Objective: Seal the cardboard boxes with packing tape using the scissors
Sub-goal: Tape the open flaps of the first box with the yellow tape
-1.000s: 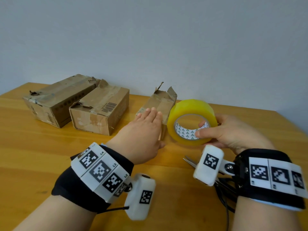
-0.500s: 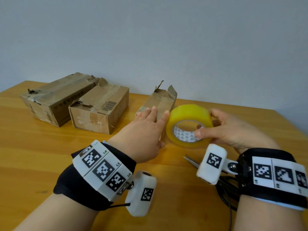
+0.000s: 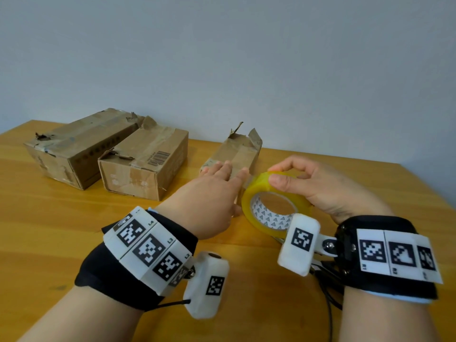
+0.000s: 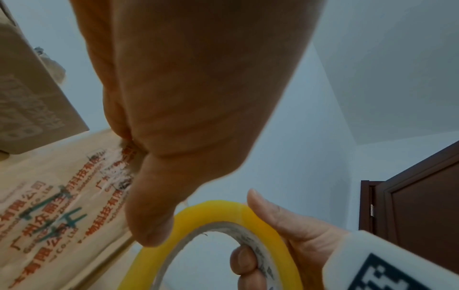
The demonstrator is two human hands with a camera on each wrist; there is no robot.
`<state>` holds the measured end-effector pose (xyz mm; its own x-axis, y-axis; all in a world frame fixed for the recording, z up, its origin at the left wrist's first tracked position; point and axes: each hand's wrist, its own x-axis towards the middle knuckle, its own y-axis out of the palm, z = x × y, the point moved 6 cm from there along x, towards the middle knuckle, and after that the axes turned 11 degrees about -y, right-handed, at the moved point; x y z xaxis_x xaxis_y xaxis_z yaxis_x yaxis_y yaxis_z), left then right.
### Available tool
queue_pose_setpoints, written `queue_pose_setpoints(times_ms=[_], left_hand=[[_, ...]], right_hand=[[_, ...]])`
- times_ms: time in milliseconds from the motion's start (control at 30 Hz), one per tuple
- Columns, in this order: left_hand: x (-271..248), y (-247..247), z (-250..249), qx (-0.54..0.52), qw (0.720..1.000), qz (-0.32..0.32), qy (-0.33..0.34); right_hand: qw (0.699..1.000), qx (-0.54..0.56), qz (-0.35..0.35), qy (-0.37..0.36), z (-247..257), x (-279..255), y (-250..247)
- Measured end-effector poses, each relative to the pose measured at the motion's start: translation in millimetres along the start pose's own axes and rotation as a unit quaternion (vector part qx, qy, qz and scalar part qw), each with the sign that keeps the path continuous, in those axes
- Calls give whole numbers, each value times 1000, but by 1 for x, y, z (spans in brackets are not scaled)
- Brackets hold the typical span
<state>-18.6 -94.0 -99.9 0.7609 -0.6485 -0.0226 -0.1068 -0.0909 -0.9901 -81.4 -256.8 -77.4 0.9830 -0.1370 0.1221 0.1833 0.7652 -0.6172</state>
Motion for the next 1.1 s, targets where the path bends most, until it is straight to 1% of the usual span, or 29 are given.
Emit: queue_pose_setpoints(times_ms=[100, 233, 433, 667, 767, 867, 933, 1000, 1067, 1100], left_hand=[[1, 1, 0, -1, 1000, -1, 2], [1, 0, 1, 4, 1000, -2, 5], [1, 3, -5, 53, 999, -12, 3], [1, 5, -9, 77, 996, -28, -21], [1, 7, -10, 85, 996, -30, -19], [0, 8, -9, 82, 996, -18, -18], [-2, 5, -8, 47, 999, 1, -9], [-5, -5, -5, -38, 999, 18, -5], [-8, -19, 4, -116, 993, 12, -12], [-10, -25, 11, -133, 991, 0, -18]], right_hand=[[1000, -26, -2, 12, 2, 1, 0], [999, -35, -1, 21, 3, 1, 1], [998, -50, 26, 19, -1, 1, 1], [999, -39, 11, 25, -8, 2, -2], [999, -23, 26, 26, -8, 1, -2], [999, -10, 41, 31, -9, 1, 0], [999, -11, 39, 33, -9, 2, 0], [999, -9, 39, 33, -10, 3, 1], [999, -8, 41, 30, -10, 5, 2], [999, -8, 43, 29, -9, 5, 3]])
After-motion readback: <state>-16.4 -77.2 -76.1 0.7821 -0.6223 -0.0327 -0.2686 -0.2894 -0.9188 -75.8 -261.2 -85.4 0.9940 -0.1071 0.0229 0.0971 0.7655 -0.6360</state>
